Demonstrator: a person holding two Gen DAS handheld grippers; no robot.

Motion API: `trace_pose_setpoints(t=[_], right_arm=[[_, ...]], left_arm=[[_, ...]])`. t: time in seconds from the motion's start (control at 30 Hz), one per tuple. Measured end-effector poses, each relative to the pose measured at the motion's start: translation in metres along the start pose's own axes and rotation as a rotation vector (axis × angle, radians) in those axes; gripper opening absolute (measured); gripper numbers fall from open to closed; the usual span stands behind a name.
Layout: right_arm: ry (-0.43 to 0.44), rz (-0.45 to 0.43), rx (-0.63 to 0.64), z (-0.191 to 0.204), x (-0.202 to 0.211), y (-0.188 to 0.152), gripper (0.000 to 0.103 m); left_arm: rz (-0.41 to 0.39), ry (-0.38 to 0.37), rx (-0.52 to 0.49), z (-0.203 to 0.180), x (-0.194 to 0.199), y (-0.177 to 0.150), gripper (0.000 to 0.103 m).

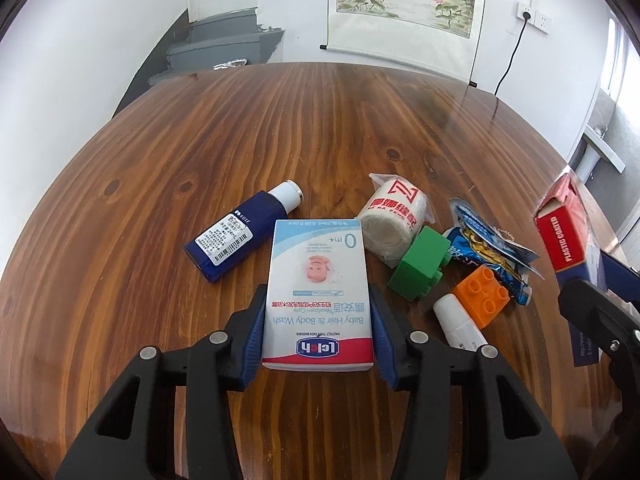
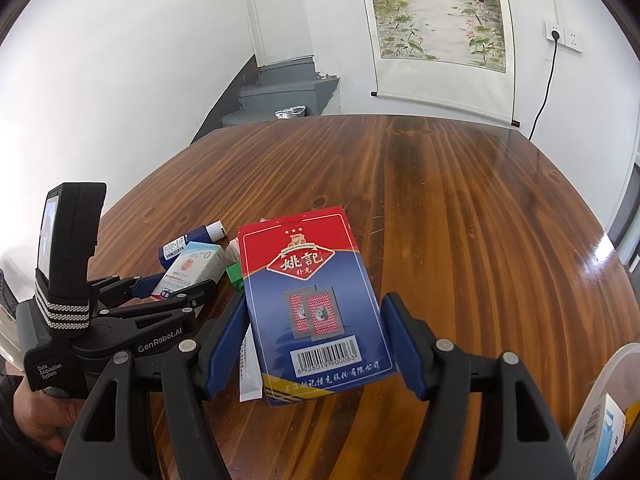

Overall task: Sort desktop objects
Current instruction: 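Carry baby wash box in left gripper and red box in right gripper to bowl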

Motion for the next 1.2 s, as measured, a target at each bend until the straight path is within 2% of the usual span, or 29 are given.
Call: trace_pose_setpoints(t=[0.17,0.43,0.8,1.1,1.2], right_arm=[[0.0,-0.014,-0.007,0.001,0.006,0.002,0.071],[-0.002,-0.027,-0.039,-0.001,0.019,-0.002,0.071],[-0.024,-0.03,-0.151,-0.032,0.043,-0.023,0.071],[-0.084,-0.032,-0.255,-0.064,0.064,-0.048,0.071],[-0.102,-0.056,-0.266,-0.071,0.076,-0.052,0.071]], left_arm=[[-0.053,-0.015,-0.014,-0.011,0.022,-0.001,0.05],[-0.089,-0.064,-0.036,-0.027,0.04,-0.004,0.05],[-0.094,-0.124,-0.088,-0.057,0.049,-0.011,0.05],[-0.071,-0.183,-0.11,-0.086,0.052,-0.027,0.05],[-0.064,-0.2,-0.122,-0.096,0.052,-0.032,0.05]])
Point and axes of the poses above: each gripper's, at about its wrist camera, not at the fingertips, and x roughly against the way its jaws point, z to its left, y to its top, the point moved 1 cm from there along -x, roughly the way its jaws point, and after that the axes turned 14 degrees about -y, right-handed, at the moved point
